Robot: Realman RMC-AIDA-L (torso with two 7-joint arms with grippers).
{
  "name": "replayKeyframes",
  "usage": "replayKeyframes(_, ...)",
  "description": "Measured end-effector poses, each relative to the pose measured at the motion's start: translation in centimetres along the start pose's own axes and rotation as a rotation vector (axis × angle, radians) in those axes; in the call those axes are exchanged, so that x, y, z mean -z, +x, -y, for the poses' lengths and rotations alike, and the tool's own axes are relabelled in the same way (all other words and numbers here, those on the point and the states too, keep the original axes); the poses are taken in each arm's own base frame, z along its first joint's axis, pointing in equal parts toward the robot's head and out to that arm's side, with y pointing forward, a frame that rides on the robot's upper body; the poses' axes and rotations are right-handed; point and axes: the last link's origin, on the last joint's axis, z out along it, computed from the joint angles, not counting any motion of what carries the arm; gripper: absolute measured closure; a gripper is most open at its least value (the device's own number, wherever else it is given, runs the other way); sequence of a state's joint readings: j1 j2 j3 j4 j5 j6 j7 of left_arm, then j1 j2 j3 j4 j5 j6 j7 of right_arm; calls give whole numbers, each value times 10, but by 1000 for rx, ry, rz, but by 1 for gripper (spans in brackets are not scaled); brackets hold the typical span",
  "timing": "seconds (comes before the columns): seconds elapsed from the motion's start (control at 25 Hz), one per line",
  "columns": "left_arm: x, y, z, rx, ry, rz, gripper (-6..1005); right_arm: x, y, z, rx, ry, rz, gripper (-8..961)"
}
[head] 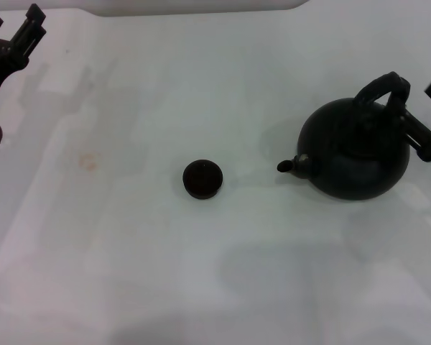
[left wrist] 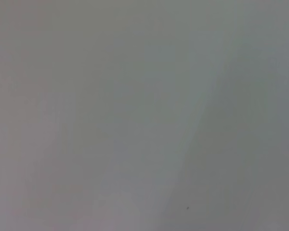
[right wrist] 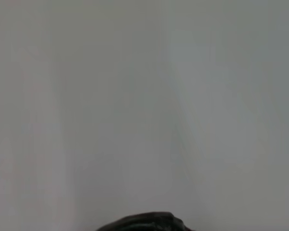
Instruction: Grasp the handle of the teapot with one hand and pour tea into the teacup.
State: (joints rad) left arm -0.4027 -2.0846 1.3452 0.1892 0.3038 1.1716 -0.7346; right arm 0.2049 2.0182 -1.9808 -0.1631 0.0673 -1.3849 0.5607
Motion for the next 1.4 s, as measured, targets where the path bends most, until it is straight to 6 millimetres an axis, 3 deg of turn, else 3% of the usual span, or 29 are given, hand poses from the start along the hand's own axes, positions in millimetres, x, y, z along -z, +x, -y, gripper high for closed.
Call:
replayKeyframes(0.12, 2, 0, 1, 3, 6, -1, 122, 22, 0, -2, -49, 9, 28, 112)
replayKeyframes(0.36, 2, 0, 2, 1, 12, -4, 121, 32, -6, 15, -39, 119, 74, 70)
replayKeyframes(0.48, 1, 1, 2, -3, 14, -7, 122, 21, -21, 30, 46, 210, 149, 72)
replayKeyframes(0.72, 0, 1, 3, -51, 30, -15, 121, -1, -36, 40, 236, 276, 190, 74)
replayKeyframes(0.84, 1, 5, 7, -44, 65, -44, 121, -13, -45, 56, 232, 386, 209, 75)
replayKeyframes(1.4, 1, 5, 8, -45, 71, -43, 121, -25, -40, 50, 212, 349, 175, 77)
